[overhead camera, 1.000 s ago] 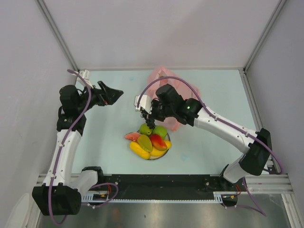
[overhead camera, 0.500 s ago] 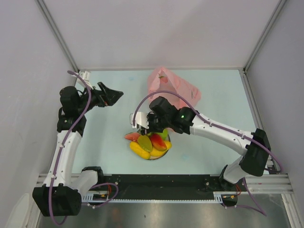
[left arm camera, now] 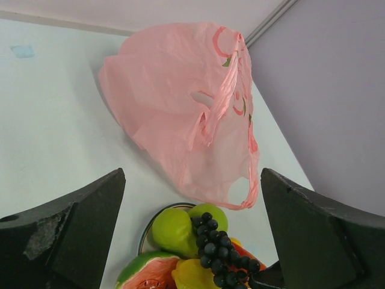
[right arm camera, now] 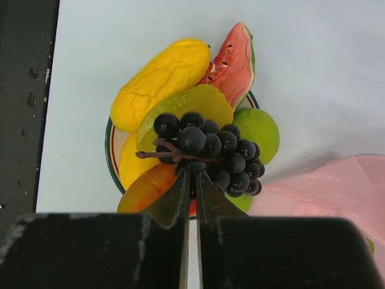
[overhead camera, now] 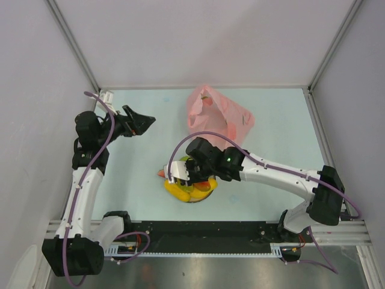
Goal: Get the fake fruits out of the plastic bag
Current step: Place the fake fruit on the plate.
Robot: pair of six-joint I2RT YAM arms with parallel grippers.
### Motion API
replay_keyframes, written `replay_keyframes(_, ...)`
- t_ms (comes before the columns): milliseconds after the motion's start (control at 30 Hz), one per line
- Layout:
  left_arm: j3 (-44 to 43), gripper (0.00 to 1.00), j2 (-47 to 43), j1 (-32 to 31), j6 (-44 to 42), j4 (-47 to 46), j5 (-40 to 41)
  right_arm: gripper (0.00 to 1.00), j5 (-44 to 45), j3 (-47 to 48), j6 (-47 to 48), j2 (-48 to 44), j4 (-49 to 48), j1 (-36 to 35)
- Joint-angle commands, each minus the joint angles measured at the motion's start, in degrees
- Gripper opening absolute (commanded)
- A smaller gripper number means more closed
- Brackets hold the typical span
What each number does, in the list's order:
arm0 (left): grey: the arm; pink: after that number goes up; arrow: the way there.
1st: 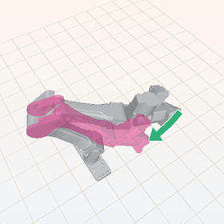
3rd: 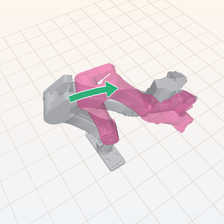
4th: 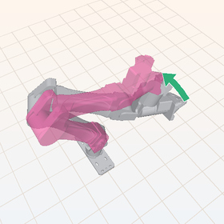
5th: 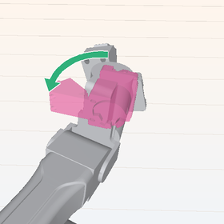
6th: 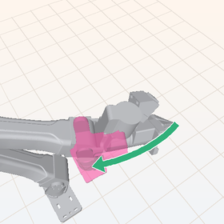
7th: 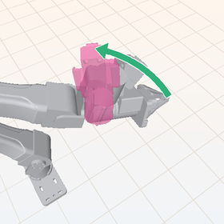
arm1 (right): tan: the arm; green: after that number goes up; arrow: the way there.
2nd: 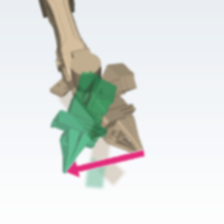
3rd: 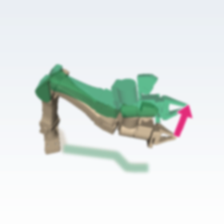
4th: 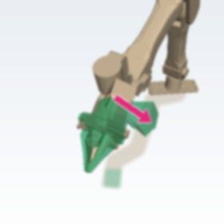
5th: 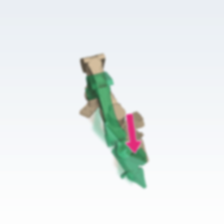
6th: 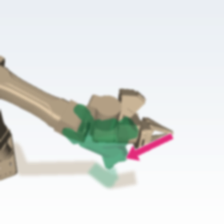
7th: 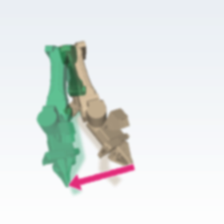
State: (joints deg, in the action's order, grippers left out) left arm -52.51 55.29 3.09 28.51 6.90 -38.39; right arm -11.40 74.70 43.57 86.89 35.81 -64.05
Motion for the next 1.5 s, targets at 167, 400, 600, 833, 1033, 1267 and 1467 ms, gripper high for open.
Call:
replay_keyframes(167, 0.0, 1.00, -0.8, 0.9, 1.5, -2.8, -1.5, 0.29, 1.2, -1.0, -0.1, -3.0, -1.1, -0.6)
replay_keyframes(400, 0.4, 1.00, -0.5, 1.0, 2.0, -3.4, -1.8, 0.43, 1.9, -2.1, -0.8, -3.0, -1.9, -0.7)
replay_keyframes(600, 0.5, 1.00, -0.5, 1.0, 2.0, -3.6, -2.1, 0.59, 3.0, -2.2, -1.2, -3.2, -2.1, -0.9)
replay_keyframes(833, 0.6, 1.00, -0.4, 1.0, 1.0, -3.1, -1.7, 0.88, 5.9, -2.1, -2.1, -7.0, -1.8, -2.0)
replay_keyframes(1033, 0.1, 1.00, 0.2, 1.0, 0.9, -2.9, -1.2, 0.89, 6.0, -2.1, -3.8, -8.6, -1.4, -1.7)
replay_keyframes(1267, -0.3, 1.00, -0.5, 1.0, -7.3, 1.8, 3.0, 0.96, 9.2, -1.9, -13.7, -10.6, -8.5, 6.5)
replay_keyframes(1467, -0.7, 1.00, -2.6, 1.0, -19.3, 9.8, 14.7, 1.00, 14.7, -1.6, -28.0, -12.8, -11.2, 25.1)
